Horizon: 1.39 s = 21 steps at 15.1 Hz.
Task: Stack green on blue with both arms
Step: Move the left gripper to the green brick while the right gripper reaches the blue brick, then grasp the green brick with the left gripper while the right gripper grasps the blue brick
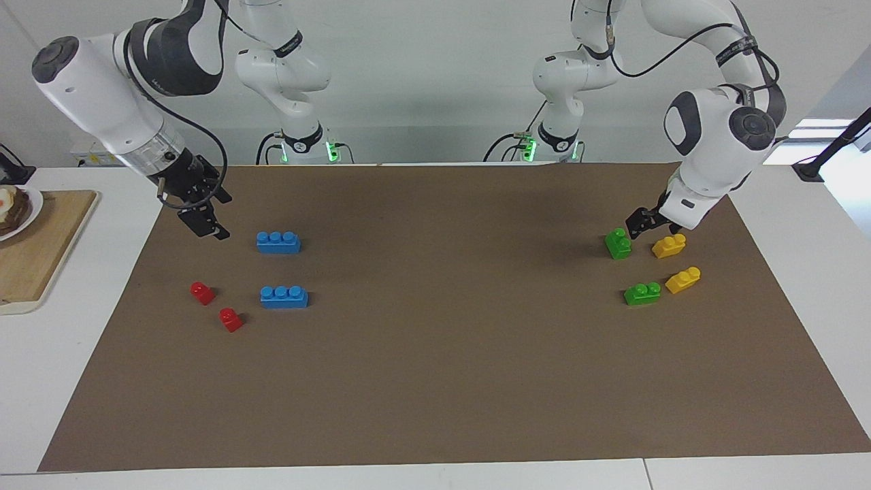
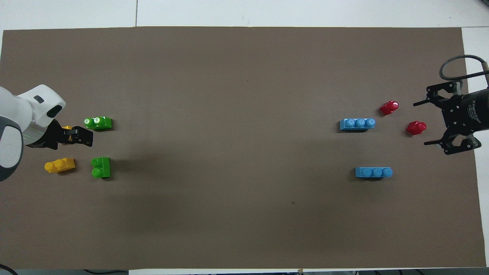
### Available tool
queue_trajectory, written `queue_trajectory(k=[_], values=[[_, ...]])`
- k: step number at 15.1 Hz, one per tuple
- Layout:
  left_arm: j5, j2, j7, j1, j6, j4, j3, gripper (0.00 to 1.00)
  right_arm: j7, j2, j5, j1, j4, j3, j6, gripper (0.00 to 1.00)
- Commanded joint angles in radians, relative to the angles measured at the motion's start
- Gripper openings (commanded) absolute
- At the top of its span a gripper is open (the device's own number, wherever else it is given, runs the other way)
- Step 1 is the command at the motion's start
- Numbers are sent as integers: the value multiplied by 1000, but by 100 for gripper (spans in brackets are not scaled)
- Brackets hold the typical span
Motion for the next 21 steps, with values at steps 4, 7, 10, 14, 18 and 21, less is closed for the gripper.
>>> queue_trajectory(k=[4, 7, 10, 14, 18, 21], values=[[14, -61, 1, 3, 131, -170, -5, 100, -70, 133, 160, -41, -3, 10, 95, 100], [14, -49, -28, -3, 192, -216, -5, 100, -84, 185, 189, -62, -3, 10, 130, 100], [14, -43, -28, -3, 247, -256, -5, 100, -108, 208, 191, -57, -21, 10, 164, 100], [14, -24, -20, 0, 266, -262, -5, 99, -114, 228, 194, -54, -55, 10, 212, 100], [12, -23, -25, 0, 315, -300, -5, 93, -143, 271, 215, -47, -66, 12, 239, 100], [14, -21, -27, 0, 358, -331, -5, 92, -148, 290, 243, -44, -92, 12, 272, 100]])
